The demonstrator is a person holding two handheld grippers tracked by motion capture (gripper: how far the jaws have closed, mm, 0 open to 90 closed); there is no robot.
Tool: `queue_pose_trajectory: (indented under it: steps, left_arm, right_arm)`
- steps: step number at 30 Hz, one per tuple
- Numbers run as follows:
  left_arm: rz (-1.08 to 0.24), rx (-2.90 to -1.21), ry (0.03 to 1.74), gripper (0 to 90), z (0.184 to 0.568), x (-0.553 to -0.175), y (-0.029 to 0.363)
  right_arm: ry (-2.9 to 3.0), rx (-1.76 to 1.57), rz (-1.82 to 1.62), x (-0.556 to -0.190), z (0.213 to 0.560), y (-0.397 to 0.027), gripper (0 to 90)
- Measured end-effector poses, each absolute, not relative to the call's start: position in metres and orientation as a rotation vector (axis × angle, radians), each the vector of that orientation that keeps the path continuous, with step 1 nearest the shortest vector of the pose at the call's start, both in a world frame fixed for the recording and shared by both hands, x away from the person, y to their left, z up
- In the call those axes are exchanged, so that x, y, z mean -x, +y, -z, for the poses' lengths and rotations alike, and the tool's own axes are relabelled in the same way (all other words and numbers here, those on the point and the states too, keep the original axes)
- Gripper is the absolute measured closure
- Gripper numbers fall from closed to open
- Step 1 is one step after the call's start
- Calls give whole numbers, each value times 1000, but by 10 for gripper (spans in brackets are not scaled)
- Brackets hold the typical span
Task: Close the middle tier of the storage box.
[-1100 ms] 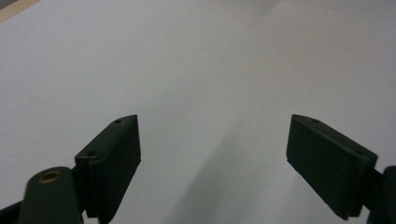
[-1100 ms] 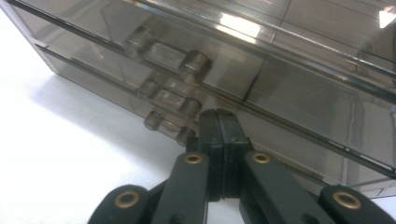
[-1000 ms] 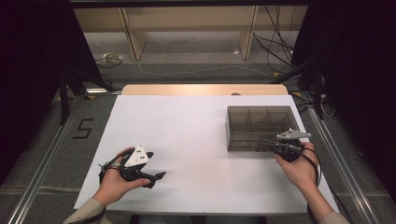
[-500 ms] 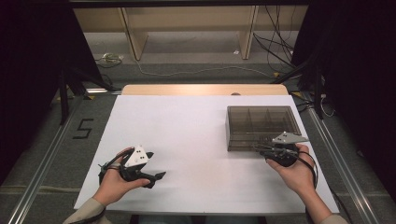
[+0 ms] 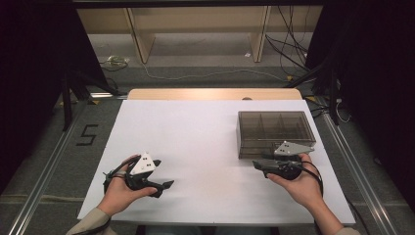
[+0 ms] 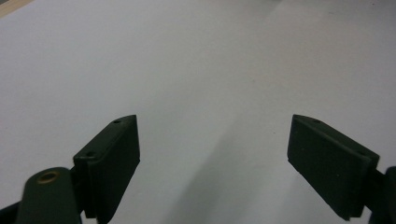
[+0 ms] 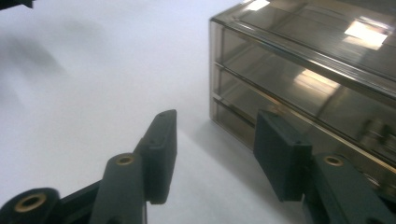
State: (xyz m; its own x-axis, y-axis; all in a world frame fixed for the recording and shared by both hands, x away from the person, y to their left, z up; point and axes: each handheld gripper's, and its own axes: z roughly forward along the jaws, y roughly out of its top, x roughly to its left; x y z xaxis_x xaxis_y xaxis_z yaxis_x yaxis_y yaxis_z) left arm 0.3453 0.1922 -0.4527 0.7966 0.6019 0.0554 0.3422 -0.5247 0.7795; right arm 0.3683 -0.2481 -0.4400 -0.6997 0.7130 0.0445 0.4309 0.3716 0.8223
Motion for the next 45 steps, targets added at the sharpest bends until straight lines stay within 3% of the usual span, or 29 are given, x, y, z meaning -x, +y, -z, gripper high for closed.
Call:
queue_pose_trajectory:
  steps: [22, 45]
  left_arm:
    - [-378, -2178, 703, 165, 455, -345, 192]
    - [-356, -2189, 707, 164, 458, -346, 192]
  right_arm:
    - [2407, -890, -1360, -353, 444, -228, 322]
    - [2532, -859, -1232, -347, 454, -226, 348]
